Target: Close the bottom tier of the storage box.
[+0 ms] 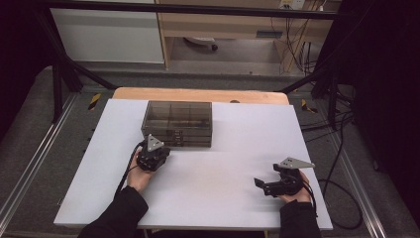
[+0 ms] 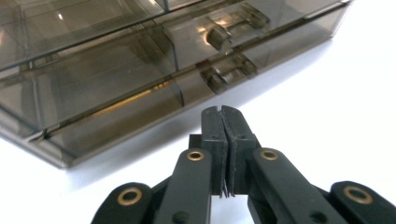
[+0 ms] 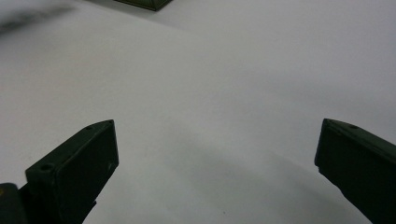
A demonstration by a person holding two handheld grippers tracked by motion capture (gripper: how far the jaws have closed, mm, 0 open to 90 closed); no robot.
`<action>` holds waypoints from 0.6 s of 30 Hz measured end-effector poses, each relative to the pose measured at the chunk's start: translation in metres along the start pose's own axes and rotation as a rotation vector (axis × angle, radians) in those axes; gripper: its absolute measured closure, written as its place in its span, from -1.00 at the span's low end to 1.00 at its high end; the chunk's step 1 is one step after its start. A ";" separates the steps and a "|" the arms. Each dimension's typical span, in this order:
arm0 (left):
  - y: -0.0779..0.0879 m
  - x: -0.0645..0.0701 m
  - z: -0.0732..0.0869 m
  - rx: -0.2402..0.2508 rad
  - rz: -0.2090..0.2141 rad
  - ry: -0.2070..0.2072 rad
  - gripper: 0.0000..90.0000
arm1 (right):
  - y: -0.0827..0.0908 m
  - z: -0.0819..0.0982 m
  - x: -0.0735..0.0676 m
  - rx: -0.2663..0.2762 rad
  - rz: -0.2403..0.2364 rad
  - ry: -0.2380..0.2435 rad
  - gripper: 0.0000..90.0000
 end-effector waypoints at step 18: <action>0.043 0.003 0.025 0.025 0.077 -0.032 -0.04 | 0.000 0.000 0.000 0.000 -0.002 -0.003 -1.00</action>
Point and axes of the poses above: each handheld gripper's, and its own axes: y roughly backward along the jaws, z roughly out of its underside, x roughly to its right, the point moved 7 cm from there along -y, roughly forward along the jaws, and after that the axes turned 1 degree about -x, right-handed, at the moved point
